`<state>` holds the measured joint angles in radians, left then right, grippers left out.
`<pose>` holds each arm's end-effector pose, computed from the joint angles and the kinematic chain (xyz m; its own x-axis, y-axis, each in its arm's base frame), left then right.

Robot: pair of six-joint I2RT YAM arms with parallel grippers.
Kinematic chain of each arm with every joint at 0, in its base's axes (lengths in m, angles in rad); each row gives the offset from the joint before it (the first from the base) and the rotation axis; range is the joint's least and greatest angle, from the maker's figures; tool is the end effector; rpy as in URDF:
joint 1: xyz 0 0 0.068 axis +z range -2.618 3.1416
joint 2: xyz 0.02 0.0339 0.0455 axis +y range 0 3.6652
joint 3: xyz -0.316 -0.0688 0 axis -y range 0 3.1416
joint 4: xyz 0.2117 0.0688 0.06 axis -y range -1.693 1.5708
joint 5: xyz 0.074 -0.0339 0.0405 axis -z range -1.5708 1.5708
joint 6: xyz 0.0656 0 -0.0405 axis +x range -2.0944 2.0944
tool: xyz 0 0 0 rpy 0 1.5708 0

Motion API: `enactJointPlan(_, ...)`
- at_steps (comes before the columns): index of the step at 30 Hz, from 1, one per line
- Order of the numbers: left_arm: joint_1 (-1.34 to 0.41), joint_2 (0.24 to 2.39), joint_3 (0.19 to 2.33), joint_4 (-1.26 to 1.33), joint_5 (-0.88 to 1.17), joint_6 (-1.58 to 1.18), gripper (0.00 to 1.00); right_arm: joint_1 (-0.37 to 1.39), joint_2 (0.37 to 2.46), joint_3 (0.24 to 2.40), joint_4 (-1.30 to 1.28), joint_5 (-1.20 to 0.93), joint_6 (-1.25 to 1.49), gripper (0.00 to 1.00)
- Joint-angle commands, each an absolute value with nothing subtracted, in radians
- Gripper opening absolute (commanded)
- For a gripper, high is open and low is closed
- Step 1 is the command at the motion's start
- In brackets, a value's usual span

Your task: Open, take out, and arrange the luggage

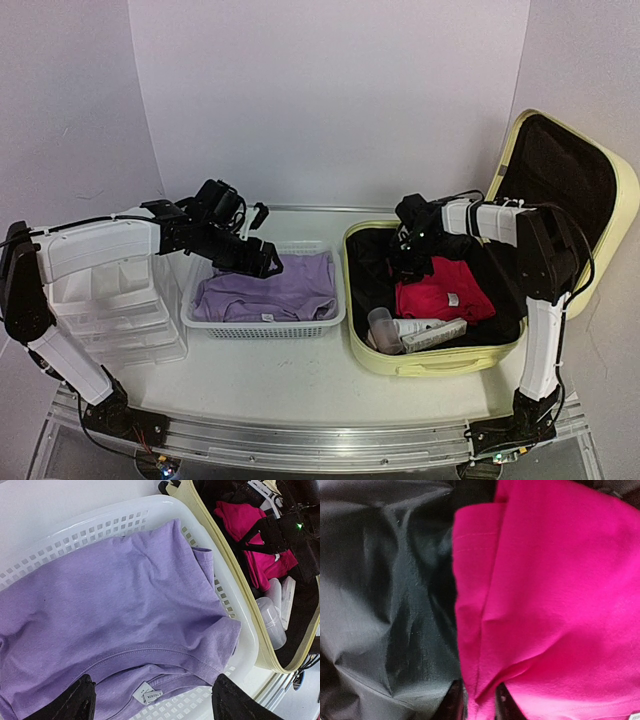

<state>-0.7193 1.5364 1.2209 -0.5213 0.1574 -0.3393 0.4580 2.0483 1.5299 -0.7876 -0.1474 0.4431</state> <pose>0.2354 -0.2199 0.3176 -0.7696 0.2371 -0.5929 0.5022 0.7982 -0.3327 0.3681 0.1922 0.2073 -0.9844 -0.0124 -0.1757 -0.0551 0.9691 0.2403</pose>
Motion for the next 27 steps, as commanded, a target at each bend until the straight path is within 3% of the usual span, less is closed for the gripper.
enactJointPlan(1,-0.721,1.495,1.242,-0.487,0.171,-0.342,0.80,0.449,2.027,1.536,-0.741,-0.135,0.453,0.17)
enactJointPlan(6,-0.724,1.493,1.244,-0.486,0.173,-0.344,0.81,0.449,2.035,1.528,-0.744,-0.131,0.446,0.33)
enactJointPlan(11,-0.727,1.490,1.243,-0.486,0.172,-0.345,0.81,0.448,2.053,1.527,-0.744,-0.141,0.446,0.34)
enactJointPlan(19,-0.729,1.479,1.240,-0.488,0.167,-0.347,0.81,0.448,2.053,1.523,-0.746,-0.110,0.445,0.18)
enactJointPlan(23,-0.732,1.476,1.245,-0.489,0.167,-0.348,0.81,0.448,2.048,1.518,-0.747,-0.106,0.444,0.01)
enactJointPlan(27,-0.734,1.475,1.256,-0.493,0.171,-0.349,0.81,0.447,2.005,1.507,-0.747,-0.118,0.446,0.00)
